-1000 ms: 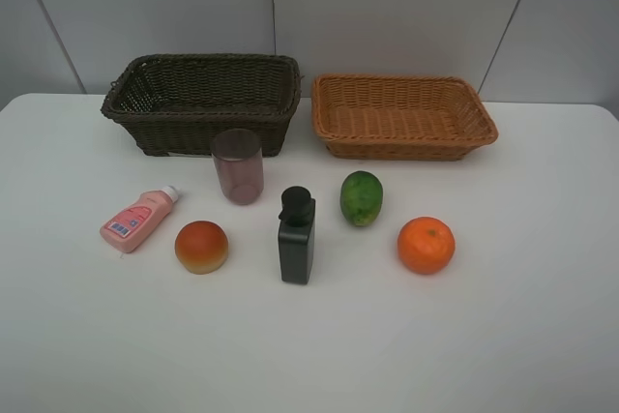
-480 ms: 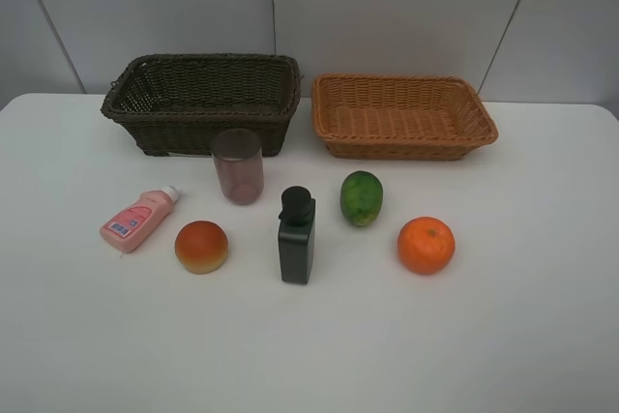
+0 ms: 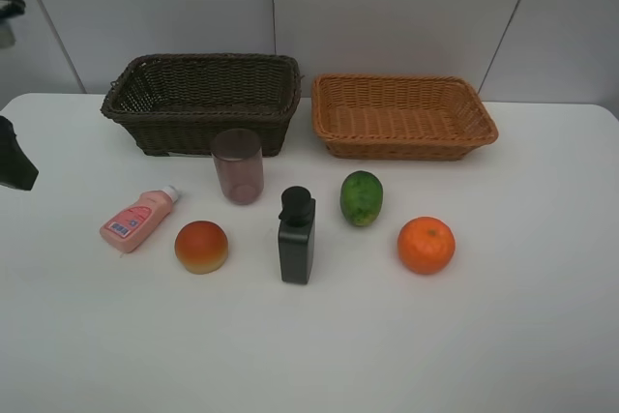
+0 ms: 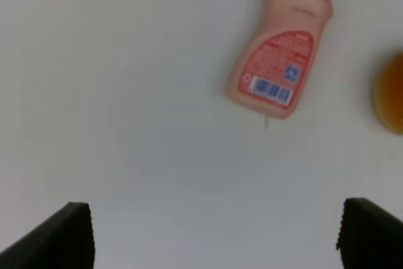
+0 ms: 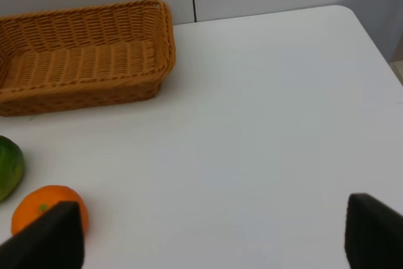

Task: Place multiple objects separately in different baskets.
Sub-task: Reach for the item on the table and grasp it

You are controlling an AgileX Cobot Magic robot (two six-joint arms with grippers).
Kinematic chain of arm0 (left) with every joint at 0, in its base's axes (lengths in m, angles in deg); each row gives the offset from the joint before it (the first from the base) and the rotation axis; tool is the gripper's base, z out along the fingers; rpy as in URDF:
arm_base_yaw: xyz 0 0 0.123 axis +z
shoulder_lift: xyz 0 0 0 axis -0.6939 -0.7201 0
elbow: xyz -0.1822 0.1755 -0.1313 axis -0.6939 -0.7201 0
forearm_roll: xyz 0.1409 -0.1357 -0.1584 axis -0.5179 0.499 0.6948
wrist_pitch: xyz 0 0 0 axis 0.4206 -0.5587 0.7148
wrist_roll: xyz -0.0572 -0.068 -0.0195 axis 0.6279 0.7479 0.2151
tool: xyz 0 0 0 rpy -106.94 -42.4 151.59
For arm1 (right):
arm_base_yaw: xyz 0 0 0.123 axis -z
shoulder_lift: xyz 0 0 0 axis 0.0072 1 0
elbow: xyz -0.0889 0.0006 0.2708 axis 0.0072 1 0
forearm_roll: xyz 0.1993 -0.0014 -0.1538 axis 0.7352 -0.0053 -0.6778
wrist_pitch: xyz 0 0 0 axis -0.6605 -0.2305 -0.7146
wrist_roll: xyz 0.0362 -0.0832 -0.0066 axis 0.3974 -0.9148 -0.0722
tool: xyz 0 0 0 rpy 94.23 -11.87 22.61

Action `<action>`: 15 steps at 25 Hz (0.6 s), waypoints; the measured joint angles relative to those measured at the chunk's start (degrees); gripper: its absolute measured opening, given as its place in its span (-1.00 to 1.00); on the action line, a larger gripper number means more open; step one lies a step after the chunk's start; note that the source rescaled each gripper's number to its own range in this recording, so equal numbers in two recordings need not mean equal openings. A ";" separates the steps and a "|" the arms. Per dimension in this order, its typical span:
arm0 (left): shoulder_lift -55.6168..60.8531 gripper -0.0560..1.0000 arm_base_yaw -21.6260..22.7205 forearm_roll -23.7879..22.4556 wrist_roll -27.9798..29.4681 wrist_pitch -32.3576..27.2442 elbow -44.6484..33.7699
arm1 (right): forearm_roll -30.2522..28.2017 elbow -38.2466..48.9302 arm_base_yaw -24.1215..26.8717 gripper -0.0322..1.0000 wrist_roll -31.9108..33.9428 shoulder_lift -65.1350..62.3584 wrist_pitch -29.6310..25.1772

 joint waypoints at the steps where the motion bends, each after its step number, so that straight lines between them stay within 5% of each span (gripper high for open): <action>1: -1.17 1.00 -0.89 0.11 -0.57 1.15 0.00 | 0.00 0.00 0.00 0.51 0.00 0.00 0.00; 15: -14.21 1.00 -3.84 1.06 -2.87 11.48 2.71 | 0.00 0.00 0.00 0.51 0.00 0.00 0.00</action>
